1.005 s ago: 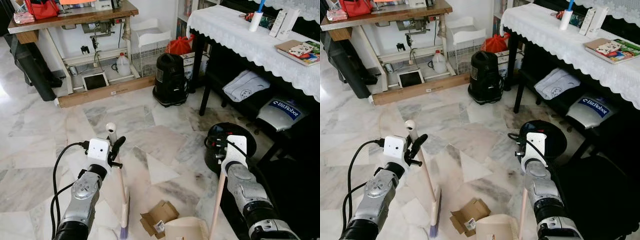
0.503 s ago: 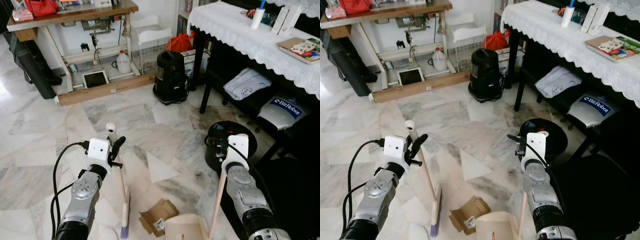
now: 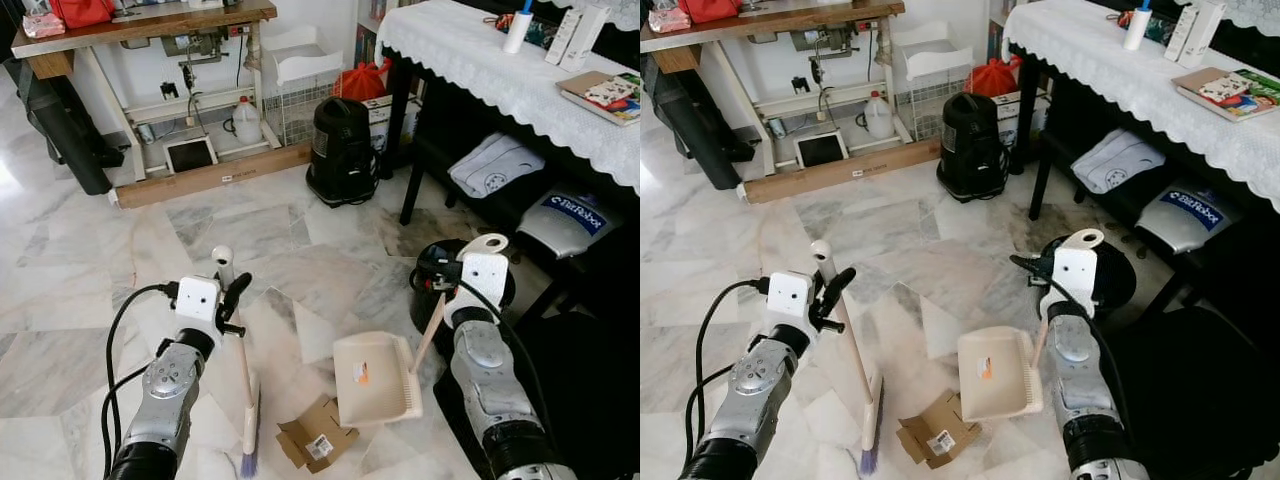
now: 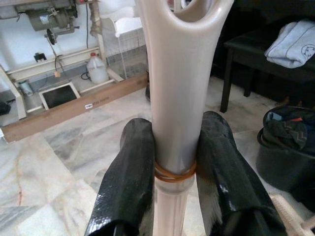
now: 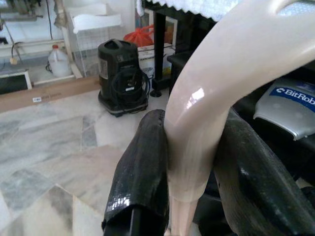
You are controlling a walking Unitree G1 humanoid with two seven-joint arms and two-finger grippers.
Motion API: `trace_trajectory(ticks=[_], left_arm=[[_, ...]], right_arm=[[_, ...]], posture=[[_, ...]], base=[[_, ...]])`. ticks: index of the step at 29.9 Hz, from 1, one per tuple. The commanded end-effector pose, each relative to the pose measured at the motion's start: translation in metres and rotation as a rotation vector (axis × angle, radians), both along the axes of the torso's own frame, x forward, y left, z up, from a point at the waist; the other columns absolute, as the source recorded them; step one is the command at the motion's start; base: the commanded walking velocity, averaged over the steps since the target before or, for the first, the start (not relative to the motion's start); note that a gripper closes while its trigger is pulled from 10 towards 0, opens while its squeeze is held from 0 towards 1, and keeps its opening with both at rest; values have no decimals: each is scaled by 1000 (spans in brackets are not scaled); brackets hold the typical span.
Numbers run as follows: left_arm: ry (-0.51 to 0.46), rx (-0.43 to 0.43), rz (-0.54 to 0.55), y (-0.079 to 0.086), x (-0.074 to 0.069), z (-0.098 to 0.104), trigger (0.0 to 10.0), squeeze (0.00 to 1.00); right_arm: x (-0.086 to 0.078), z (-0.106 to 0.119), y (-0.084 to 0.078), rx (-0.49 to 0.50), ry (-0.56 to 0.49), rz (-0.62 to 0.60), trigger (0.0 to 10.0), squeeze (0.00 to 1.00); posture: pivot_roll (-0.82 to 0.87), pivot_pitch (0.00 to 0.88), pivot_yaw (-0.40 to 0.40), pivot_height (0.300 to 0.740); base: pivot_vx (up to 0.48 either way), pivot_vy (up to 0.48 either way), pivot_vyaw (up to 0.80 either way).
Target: Sweep floor
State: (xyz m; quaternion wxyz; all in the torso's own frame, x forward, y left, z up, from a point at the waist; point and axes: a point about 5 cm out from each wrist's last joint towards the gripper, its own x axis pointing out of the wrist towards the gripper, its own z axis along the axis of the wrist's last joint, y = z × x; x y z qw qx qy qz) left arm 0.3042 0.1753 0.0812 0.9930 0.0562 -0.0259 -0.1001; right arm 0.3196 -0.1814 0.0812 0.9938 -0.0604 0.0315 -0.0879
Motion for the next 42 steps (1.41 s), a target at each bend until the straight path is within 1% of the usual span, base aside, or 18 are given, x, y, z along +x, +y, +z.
trace_trajectory(ticks=[1,7,13,23,26,29,32,34,37,42], left_arm=[[-16,-9,3,1,1,4,10000,0],[-15,-11,3,1,1,4,10000,0],[-15,-12,3,1,0,4,10000,0],[-15,-12,2,1,0,4,10000,0],[-16,-11,1,2,0,4,10000,0],[-18,-7,1,3,-2,5,10000,0],[-18,-6,1,4,-2,5,10000,0],[-18,-6,-1,4,-2,5,10000,0],[-19,-6,-3,3,-1,5,10000,0],[-23,-8,-1,3,-1,6,10000,0]], right_arm=[[-3,-5,2,-60,-2,26,10000,0],[-7,-12,2,-171,12,43,10000,0],[-8,-14,5,-220,0,67,10000,0],[-13,-23,7,-212,-2,62,10000,0],[-15,-27,6,-212,11,58,10000,0],[-18,-36,4,-234,58,36,10000,0],[-18,-38,3,-225,66,25,10000,0],[-17,-41,2,-185,79,16,10000,0],[-19,-48,-2,-126,120,-40,10000,0],[-20,-51,-5,-77,127,-74,10000,0]], posture=[[-30,56,19,740],[-29,54,18,740],[-27,52,18,740],[-19,58,15,740],[-19,58,15,740],[-15,65,15,740],[-19,69,15,740],[-24,71,15,740],[-21,72,14,740],[-21,72,14,740]], base=[[0,0,0],[0,0,0],[0,0,0],[0,0,0],[0,0,0],[0,0,0],[0,0,0],[0,0,0],[0,0,0],[0,0,0]])
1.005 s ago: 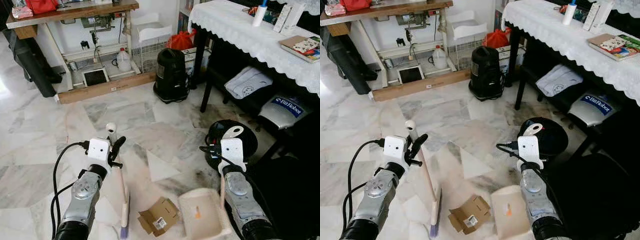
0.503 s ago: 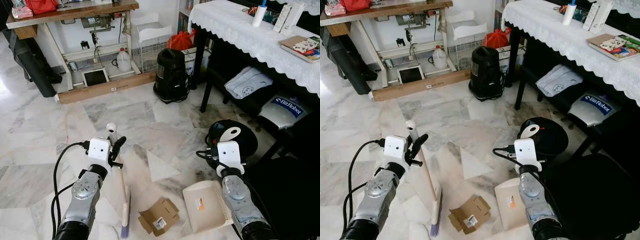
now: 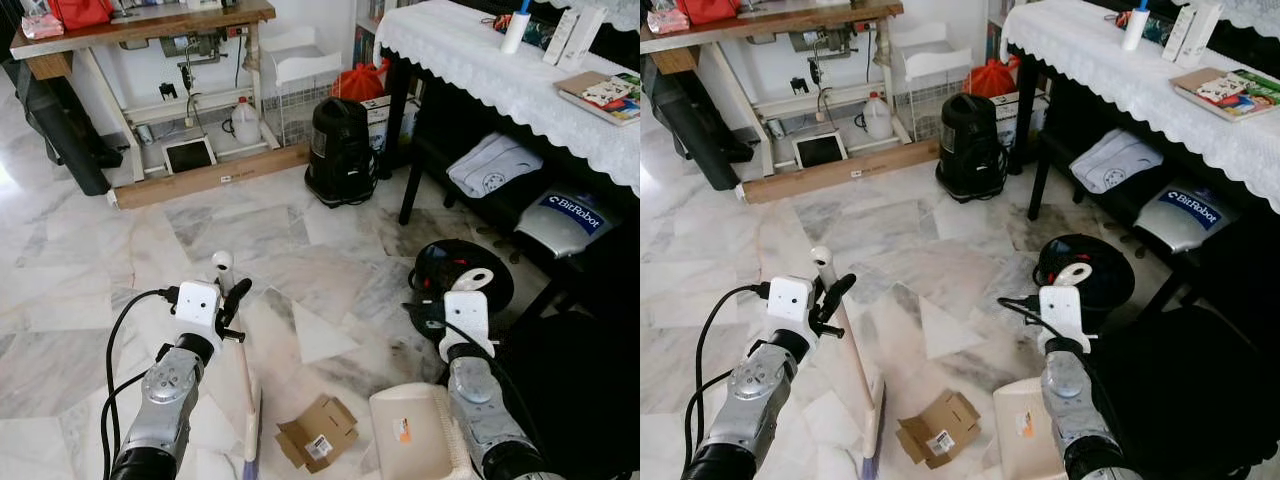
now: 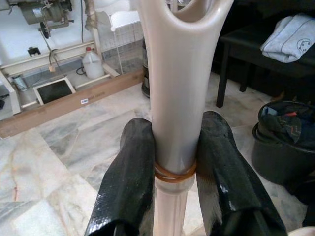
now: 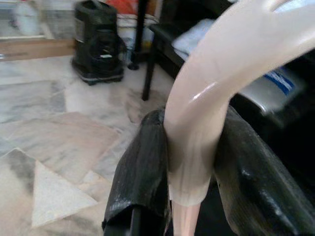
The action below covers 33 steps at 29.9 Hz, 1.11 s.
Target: Sweep floor
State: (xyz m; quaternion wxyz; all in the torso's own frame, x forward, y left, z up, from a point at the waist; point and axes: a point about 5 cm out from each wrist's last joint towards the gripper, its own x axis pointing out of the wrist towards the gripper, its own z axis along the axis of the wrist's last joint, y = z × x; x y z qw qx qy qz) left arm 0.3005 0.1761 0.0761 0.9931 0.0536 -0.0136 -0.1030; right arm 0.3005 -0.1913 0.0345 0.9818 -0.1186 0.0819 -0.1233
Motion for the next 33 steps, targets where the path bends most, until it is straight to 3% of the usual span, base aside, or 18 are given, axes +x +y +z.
trace_trajectory(ticks=[1,16,22,24,28,33], left_arm=[[-47,-5,4,3,3,11,10000,0],[-9,-51,11,4,5,9,10000,0],[74,-71,31,8,7,3,10000,0],[94,-127,52,9,9,3,10000,0],[138,-351,135,20,16,7,10000,0],[138,-472,185,29,20,12,10000,0]], right_arm=[[-1,-4,5,42,11,-3,10000,0],[4,-1,18,131,-31,53,10000,0],[3,-3,19,133,-26,60,10000,0],[3,-3,19,134,-26,61,10000,0],[4,-3,20,133,-25,67,10000,0],[5,-2,21,137,-29,70,10000,0]], posture=[[-18,72,14,740],[-15,74,17,740],[-15,74,17,740],[-15,74,17,740],[-14,77,17,740],[-12,77,16,740]], base=[[0,0,0],[0,0,0],[0,0,0],[0,0,0],[0,0,0],[0,0,0]])
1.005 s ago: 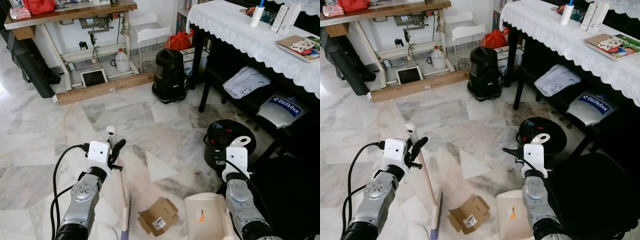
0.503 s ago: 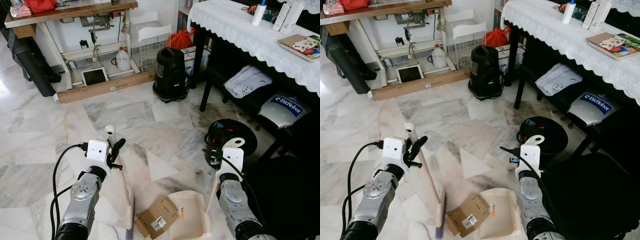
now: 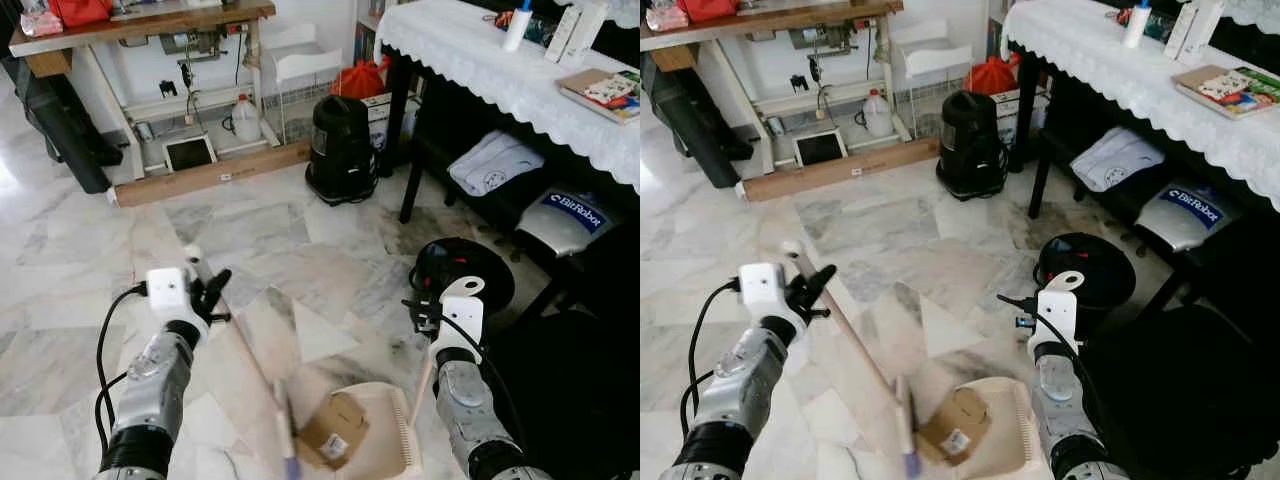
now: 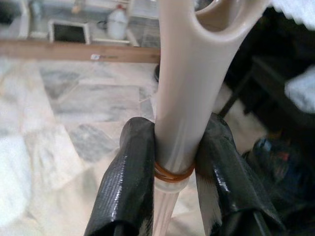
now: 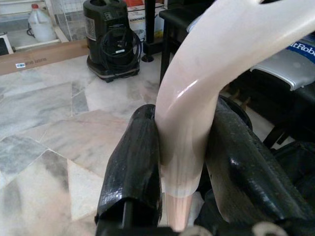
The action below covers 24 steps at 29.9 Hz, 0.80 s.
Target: Sweep floor
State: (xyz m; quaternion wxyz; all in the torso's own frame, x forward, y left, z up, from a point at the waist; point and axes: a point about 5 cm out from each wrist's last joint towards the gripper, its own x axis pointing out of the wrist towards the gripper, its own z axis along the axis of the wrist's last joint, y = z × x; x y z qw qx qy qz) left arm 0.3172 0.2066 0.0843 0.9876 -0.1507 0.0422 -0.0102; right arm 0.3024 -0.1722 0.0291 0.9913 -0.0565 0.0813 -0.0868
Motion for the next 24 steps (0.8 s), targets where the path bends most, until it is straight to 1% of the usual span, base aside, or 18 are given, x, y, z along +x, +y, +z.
trace_trajectory(ticks=[1,6,9,13,15,17,18,19,21,24], left_arm=[[-12,-71,7,-2,3,4,10000,0],[-16,-126,32,2,4,7,10000,0],[-9,-171,14,1,5,9,10000,0],[-15,-191,-15,-4,6,13,10000,0],[-53,-130,-21,-5,8,21,10000,0],[-111,-39,-32,-7,9,31,10000,0],[-145,-26,-29,-8,10,37,10000,0],[-145,-26,-29,-8,10,37,10000,0],[-228,9,1,-8,11,52,10000,0],[-259,33,19,-6,11,58,10000,0]], right_arm=[[3,3,2,7,-19,5,10000,0],[4,5,4,11,-28,12,10000,0],[6,8,4,14,-39,13,10000,0],[8,10,3,19,-52,9,10000,0],[10,14,2,33,-68,1,10000,0],[12,18,1,50,-87,-11,10000,0],[13,20,1,57,-95,-16,10000,0],[13,20,1,57,-95,-16,10000,0],[17,26,0,74,-123,-26,10000,0],[18,29,-1,78,-138,-29,10000,0]], posture=[[-12,77,16,740],[-11,75,16,740],[-11,75,16,740],[-11,75,16,740],[-13,72,17,740],[-13,72,17,740],[-14,66,20,740],[-14,66,20,740],[-15,62,21,740],[-16,60,21,740]], base=[[0,0,0],[0,0,0],[0,0,0],[0,0,0],[0,0,0],[0,0,0],[0,0,0],[0,0,0],[0,0,0],[0,0,0]])
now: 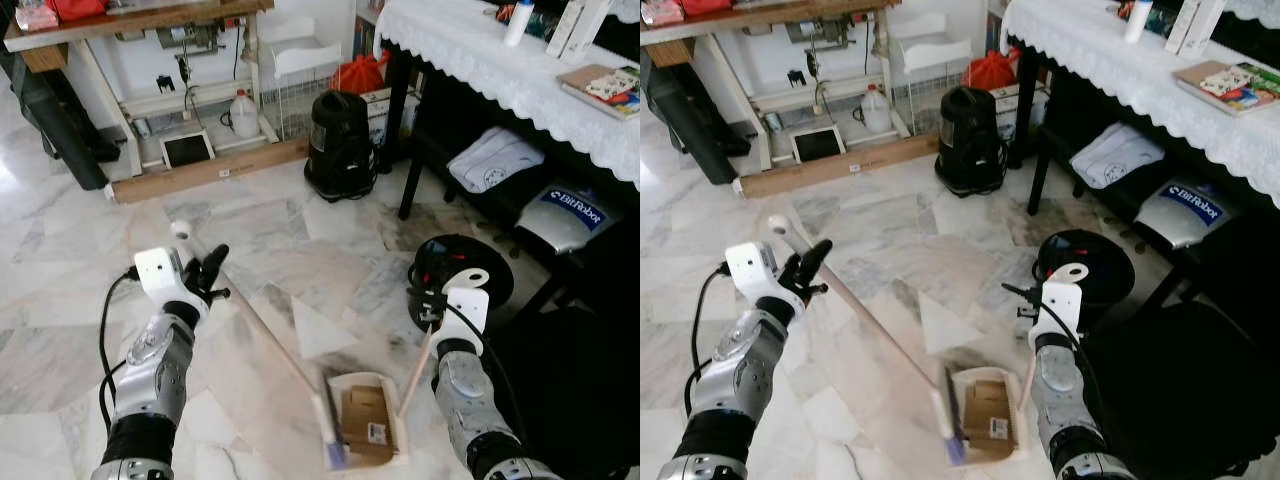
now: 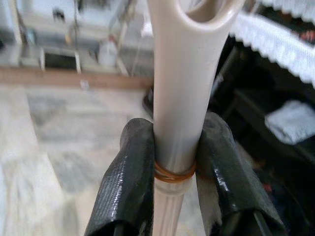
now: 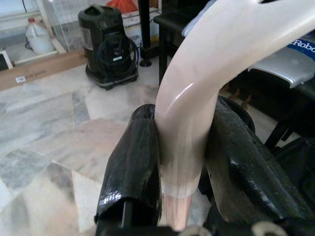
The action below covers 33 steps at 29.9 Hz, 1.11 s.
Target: Sweep floor
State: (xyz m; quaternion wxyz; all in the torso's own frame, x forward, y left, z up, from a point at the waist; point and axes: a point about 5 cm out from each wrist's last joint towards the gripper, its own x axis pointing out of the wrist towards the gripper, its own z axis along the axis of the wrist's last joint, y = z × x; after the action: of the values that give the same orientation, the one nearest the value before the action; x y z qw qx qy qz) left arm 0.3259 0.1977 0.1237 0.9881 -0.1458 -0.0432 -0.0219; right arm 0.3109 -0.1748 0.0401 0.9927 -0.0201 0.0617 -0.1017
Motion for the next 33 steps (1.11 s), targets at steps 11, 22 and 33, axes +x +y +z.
trace_trajectory(ticks=[11,22,33], left_arm=[[-157,156,116,13,-1,29,10000,0],[-149,236,92,4,-4,20,10000,0],[-136,282,71,0,-6,13,10000,0]], right_arm=[[13,28,-3,30,-141,-21,10000,0],[13,36,-5,17,-188,0,10000,0],[16,49,2,68,-262,44,10000,0]], posture=[[-17,53,19,740],[-23,58,18,740],[-22,63,17,740]], base=[[0,0,0],[0,0,0],[0,0,0]])
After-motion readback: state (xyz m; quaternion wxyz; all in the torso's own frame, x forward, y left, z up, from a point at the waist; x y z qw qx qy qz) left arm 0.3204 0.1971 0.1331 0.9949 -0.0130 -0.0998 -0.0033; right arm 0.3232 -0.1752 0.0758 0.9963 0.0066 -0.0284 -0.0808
